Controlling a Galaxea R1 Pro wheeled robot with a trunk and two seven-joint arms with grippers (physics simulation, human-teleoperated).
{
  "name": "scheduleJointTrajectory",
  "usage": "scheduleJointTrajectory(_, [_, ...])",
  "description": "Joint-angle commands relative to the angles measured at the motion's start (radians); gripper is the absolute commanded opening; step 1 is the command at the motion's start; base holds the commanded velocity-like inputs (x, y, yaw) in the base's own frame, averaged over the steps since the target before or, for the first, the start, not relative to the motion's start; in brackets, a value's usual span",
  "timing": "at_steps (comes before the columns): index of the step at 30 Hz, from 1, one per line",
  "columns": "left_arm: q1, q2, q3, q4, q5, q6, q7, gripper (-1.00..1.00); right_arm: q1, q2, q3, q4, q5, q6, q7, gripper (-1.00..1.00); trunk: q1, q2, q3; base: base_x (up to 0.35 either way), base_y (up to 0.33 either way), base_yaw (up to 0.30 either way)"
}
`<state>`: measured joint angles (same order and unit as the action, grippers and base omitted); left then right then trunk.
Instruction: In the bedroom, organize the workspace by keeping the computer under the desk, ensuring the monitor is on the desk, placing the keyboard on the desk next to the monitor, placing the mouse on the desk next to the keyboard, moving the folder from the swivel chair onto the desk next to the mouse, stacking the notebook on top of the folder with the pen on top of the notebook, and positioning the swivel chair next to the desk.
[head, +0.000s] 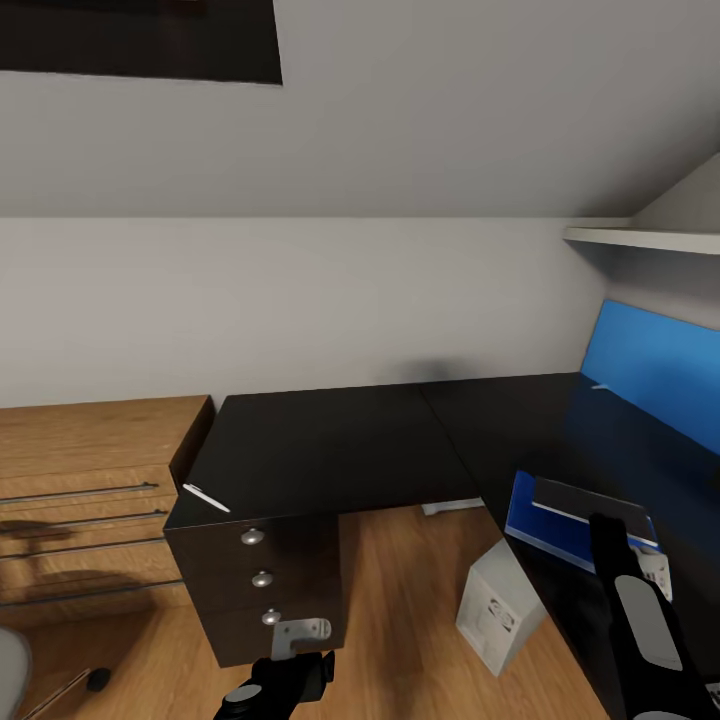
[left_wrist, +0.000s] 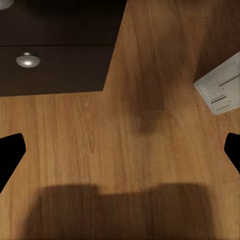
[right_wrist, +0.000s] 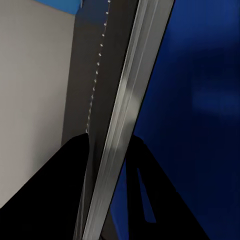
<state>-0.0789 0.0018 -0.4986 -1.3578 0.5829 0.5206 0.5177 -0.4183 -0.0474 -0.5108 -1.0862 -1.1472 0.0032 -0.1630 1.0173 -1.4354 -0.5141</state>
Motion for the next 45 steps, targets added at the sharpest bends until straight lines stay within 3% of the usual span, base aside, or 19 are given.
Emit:
scheduleJointTrajectory(1, [-0.001,0.0,-0.001,-0.001,0.01,0.002,0.01,1.0,-0.001,0.0,0.0,-0.001,-0.008,0.0,-0.005,-1.0,0.0,-0.001,-0.001,0.0,-0.017,0.0])
scheduleJointTrajectory(32, [-0.001,-0.001,-0.003,0.003,0.009,0.003,0.006,1.0,-0.001,0.0,0.0,-0.001,-0.009,0.001,-0.006,-1.0,0.0,-0.001,-0.001,0.023,-0.001,0.0])
scheduleJointTrajectory(45, [-0.001,0.0,-0.026,0.011,0.008,0.002,0.008,1.0,-0.002,-0.002,0.0,-0.001,-0.009,0.003,-0.028,-1.0,0.0,-0.001,-0.001,0.028,0.0,0.0])
